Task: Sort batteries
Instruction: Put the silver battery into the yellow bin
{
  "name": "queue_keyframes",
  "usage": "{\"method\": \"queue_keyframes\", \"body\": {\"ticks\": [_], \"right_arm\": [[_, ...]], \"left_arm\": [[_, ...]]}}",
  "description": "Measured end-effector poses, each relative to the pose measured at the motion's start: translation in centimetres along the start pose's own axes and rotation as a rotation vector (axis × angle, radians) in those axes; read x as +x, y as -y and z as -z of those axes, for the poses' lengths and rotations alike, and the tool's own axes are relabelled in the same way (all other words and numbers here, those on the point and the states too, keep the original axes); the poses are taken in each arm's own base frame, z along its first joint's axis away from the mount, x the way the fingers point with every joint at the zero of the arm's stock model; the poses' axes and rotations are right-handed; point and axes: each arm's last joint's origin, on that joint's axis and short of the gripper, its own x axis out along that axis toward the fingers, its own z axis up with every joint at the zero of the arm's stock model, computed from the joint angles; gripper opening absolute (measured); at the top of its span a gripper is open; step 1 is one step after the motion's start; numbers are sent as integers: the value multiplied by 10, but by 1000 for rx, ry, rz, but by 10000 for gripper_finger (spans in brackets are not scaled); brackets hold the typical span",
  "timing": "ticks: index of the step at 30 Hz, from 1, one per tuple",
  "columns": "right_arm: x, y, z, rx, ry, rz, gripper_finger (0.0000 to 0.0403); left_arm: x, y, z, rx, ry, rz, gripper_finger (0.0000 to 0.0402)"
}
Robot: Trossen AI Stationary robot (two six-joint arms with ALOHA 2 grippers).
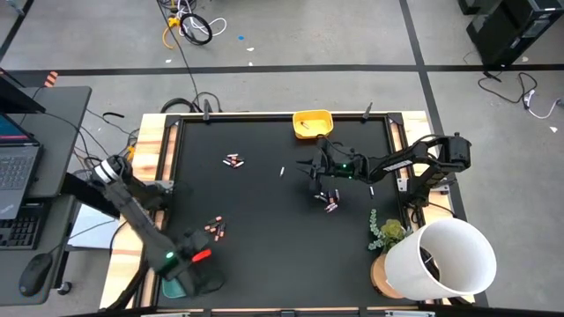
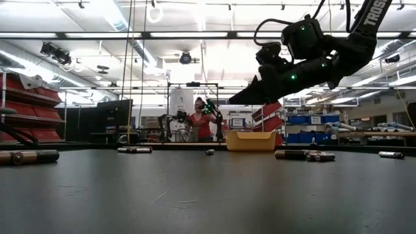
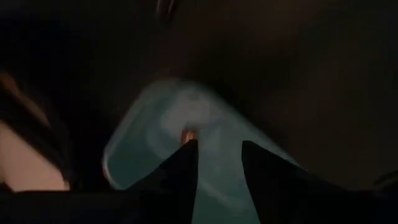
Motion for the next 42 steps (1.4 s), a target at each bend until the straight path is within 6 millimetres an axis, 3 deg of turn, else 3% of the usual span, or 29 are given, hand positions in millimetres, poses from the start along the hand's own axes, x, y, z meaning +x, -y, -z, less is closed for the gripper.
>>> {"method": "queue_keyframes", "body": {"ticks": [4, 11, 18, 24, 32, 36, 42], "right_arm": [[0, -2, 0, 4, 1, -28, 74], [0, -10, 0, 4, -4, -53, 74], [0, -15, 1, 0, -21, -69, 74], [-1, -9, 12, -17, -133, 47, 74], [-2, -1, 16, -14, -174, 102, 74], [-2, -2, 16, -20, -178, 97, 74], [0, -20, 16, -126, -252, 26, 79]], "left_arm": [[5, 2, -43, 99, 58, -15, 129], [22, -12, -117, 223, 224, -100, 111], [37, -24, -189, 211, 443, -40, 110], [45, -39, -234, 153, 631, -12, 110], [59, -51, -261, 91, 777, 41, 139], [65, -49, -266, 150, 795, 9, 162], [71, -41, -258, 261, 830, -134, 156]]}}
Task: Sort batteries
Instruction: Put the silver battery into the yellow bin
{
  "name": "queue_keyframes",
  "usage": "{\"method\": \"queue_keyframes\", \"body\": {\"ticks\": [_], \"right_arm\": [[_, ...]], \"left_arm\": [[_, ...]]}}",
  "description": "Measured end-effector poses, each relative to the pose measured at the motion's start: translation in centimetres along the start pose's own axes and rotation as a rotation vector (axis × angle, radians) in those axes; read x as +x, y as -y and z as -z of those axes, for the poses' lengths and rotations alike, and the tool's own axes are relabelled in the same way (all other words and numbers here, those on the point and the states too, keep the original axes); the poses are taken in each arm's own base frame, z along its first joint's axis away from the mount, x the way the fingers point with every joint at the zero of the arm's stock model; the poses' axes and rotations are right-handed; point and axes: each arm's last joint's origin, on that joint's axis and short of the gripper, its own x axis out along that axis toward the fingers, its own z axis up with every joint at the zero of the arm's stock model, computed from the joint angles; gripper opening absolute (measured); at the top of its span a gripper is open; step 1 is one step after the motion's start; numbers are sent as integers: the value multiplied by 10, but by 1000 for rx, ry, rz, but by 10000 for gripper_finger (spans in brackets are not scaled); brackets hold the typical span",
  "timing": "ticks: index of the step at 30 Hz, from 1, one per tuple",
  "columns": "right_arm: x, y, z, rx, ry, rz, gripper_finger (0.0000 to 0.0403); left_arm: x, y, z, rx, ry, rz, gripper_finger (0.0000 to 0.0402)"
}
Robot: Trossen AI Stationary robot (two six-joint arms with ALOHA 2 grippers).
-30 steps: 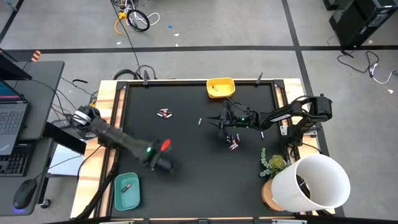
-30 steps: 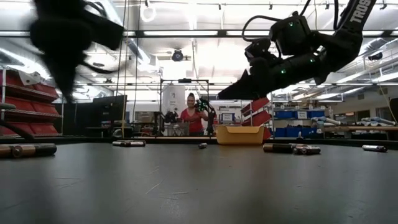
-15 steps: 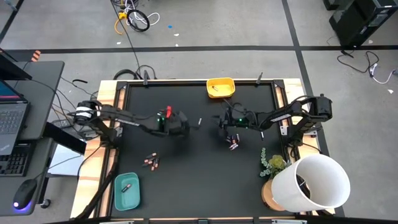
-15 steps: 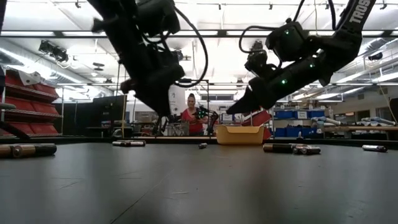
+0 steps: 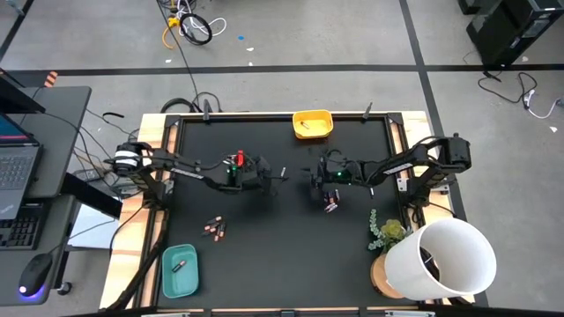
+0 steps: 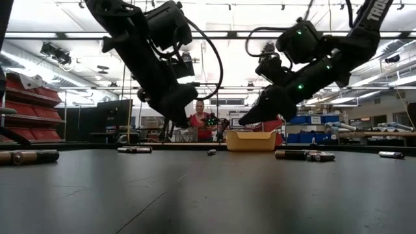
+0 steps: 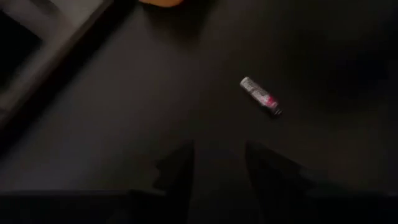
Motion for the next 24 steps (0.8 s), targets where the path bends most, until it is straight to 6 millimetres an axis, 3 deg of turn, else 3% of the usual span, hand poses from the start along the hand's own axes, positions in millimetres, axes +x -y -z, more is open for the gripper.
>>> {"method": "queue_keyframes", "body": {"ticks": [5, 10, 15, 24], "right_arm": [[8, -7, -22, -110, -163, -58, 91], [12, 2, -48, -173, -140, -79, 98], [31, 12, -59, -205, -202, -128, 99], [77, 17, -73, -400, -382, -193, 101]], "left_arm": [[-5, 15, 10, 32, 83, 2, 140], [-13, 20, 43, -8, 156, 62, 126], [-28, 14, 71, -80, 229, 94, 117], [-53, 0, 81, -132, 318, 93, 115]]}}
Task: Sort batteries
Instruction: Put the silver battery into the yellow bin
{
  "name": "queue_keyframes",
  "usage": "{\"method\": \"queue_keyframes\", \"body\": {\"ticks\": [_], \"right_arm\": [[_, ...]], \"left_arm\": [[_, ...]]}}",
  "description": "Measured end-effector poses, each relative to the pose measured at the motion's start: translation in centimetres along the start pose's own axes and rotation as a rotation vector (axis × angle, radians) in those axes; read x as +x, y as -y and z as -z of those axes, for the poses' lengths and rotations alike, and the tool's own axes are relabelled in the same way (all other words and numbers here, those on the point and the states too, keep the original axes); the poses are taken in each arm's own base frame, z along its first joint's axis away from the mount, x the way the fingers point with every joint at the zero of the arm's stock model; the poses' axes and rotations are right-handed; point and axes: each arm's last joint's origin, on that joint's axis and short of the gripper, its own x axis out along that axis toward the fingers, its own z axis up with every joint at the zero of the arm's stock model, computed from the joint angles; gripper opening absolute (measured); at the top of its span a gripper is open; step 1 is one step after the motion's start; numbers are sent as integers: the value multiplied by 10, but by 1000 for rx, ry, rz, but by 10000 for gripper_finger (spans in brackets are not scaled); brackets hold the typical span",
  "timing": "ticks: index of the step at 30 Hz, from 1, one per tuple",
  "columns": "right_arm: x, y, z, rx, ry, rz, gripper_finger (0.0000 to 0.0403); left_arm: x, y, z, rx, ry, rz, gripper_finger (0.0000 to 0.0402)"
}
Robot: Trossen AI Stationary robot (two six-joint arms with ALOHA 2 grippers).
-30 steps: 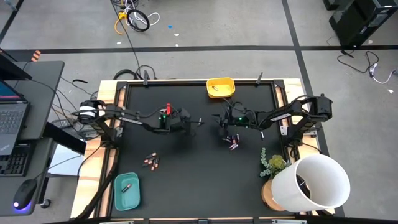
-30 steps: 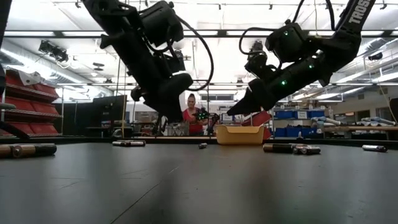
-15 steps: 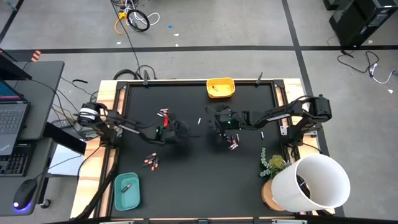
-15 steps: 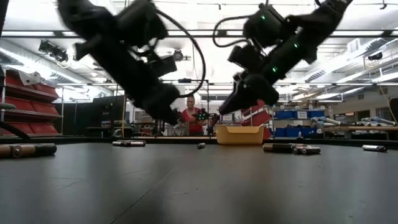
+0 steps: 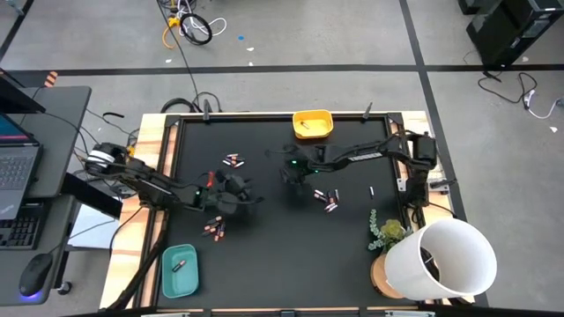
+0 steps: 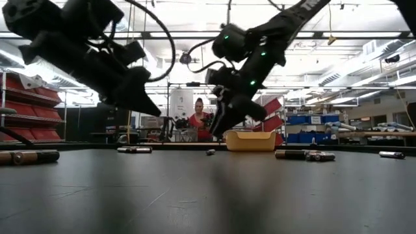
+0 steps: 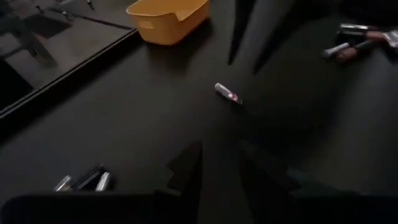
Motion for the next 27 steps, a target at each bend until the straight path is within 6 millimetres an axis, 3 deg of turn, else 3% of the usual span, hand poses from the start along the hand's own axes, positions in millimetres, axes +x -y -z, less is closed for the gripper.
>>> {"method": "queue_keyframes", "body": {"ticks": [6, 17, 27], "right_arm": [[19, 9, 0, -143, -111, -55, 101], [29, 20, -13, -242, -153, -97, 101], [47, 20, 0, -274, -188, -150, 101]], "left_arm": [[-7, -1, 1, -2, 23, 3, 115], [-9, -1, 4, 4, 21, 13, 115], [-9, 0, 2, -12, 35, 23, 115]]}}
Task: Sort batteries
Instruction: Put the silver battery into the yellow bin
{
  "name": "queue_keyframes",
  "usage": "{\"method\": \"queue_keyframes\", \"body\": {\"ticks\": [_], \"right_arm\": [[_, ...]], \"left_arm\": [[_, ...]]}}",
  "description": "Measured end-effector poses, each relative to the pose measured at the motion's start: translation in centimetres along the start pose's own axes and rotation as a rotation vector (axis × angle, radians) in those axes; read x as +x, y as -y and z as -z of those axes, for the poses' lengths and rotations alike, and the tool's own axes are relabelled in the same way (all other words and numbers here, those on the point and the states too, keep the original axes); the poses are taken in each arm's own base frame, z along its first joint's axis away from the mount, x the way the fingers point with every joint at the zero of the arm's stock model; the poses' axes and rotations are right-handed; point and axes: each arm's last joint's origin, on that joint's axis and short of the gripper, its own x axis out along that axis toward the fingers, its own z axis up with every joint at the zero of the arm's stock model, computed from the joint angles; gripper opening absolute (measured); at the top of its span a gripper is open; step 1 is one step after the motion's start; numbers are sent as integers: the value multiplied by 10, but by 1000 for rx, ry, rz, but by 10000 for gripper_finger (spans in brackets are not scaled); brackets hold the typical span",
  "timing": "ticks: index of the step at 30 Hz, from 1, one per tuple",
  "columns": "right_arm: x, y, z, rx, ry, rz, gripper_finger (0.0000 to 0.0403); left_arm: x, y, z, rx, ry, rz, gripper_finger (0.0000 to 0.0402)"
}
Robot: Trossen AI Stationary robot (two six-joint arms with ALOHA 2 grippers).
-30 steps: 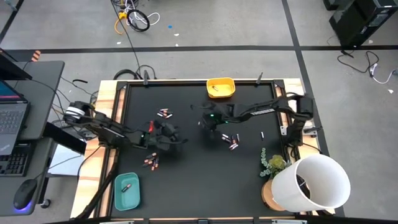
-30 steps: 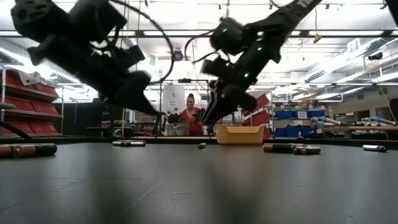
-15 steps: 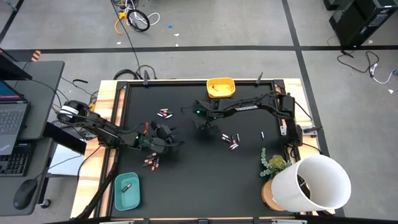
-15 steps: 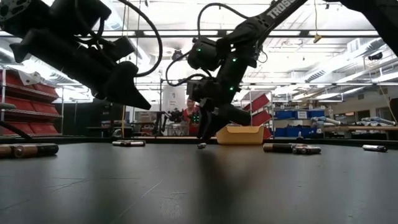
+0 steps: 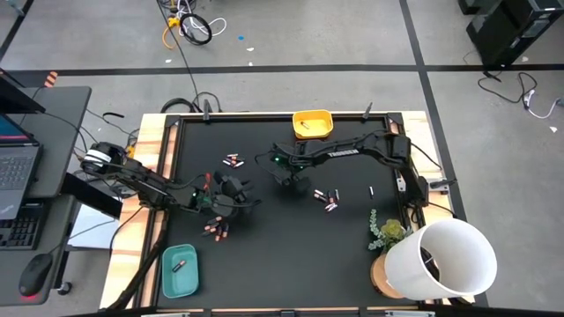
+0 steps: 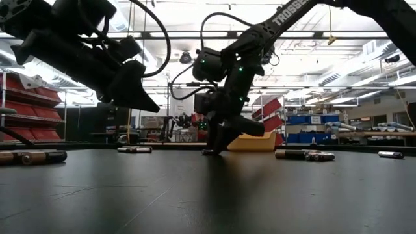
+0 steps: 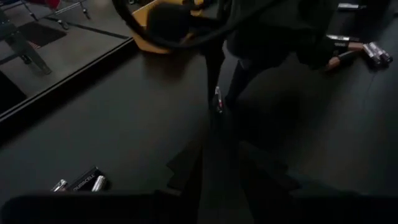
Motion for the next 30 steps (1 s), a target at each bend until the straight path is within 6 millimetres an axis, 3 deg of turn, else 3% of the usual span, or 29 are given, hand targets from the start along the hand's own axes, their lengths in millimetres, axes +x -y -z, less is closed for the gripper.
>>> {"method": "queue_keyframes", "body": {"ticks": [5, 14, 24, 30], "right_arm": [[2, 3, 7, 116, 35, -70, 90], [2, 3, 10, 255, 21, -91, 8], [3, -4, 5, 311, -84, 9, 1], [-10, 0, 7, 325, -99, 47, 1]], "left_arm": [[0, 0, 0, -4, 1, 3, 115], [0, 1, -1, -18, 9, 6, 115], [-3, 4, -2, -28, 26, 25, 115], [-10, 17, -9, 10, 70, 203, 115]]}}
